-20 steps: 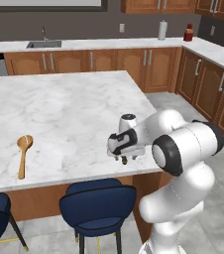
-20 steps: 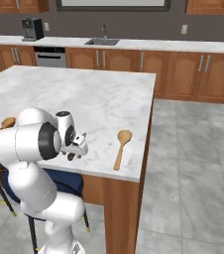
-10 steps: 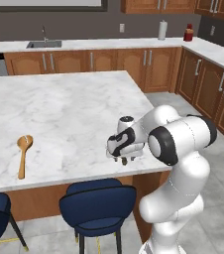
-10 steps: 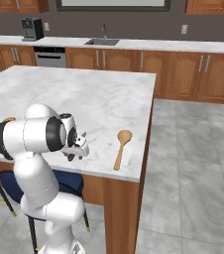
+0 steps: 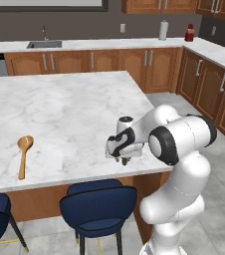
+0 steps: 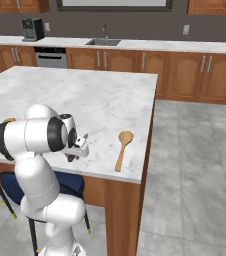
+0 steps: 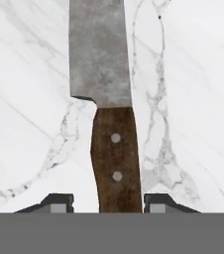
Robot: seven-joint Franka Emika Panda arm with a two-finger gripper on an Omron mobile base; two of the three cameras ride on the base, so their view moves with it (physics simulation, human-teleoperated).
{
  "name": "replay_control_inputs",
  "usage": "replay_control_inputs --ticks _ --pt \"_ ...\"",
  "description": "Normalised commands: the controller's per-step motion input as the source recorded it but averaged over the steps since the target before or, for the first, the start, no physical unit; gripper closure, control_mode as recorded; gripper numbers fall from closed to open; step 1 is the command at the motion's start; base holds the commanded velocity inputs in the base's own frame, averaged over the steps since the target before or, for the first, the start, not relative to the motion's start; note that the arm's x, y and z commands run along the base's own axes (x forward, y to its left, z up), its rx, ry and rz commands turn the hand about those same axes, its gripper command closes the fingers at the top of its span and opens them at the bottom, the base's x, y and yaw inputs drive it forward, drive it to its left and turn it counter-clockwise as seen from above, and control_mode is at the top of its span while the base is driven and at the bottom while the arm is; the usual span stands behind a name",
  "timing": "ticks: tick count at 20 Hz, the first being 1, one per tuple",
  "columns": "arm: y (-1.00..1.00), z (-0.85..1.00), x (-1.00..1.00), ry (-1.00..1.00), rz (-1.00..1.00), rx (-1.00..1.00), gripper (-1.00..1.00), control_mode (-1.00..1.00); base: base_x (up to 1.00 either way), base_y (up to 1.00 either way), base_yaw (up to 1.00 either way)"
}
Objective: Pick up the metallic utensils from the counter and place them in the open drawer. Make sure not to pick up any wooden utensils.
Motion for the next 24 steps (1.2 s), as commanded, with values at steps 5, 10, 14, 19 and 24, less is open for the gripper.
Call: replay_control_inputs --ticks 5,10,14,19,24 --pt "0.0 0.0 0.03 0.0 0.0 0.0 1.0 -1.0 0.0 0.0 0.0" --pt "-0.16 0.18 -0.08 0.0 0.0 0.0 1.0 -1.0 0.0 0.0 0.0" --pt "-0.23 0.84 -0.17 0.07 0.0 0.0 1.0 -1.0 0.0 0.0 0.0" --pt "-0.39 1.0 -0.83 0.0 0.01 0.04 1.0 -1.0 0.0 0.0 0.0" --pt "-0.21 1.0 -1.0 -0.02 0.08 0.0 1.0 -1.0 0.0 0.0 0.0"
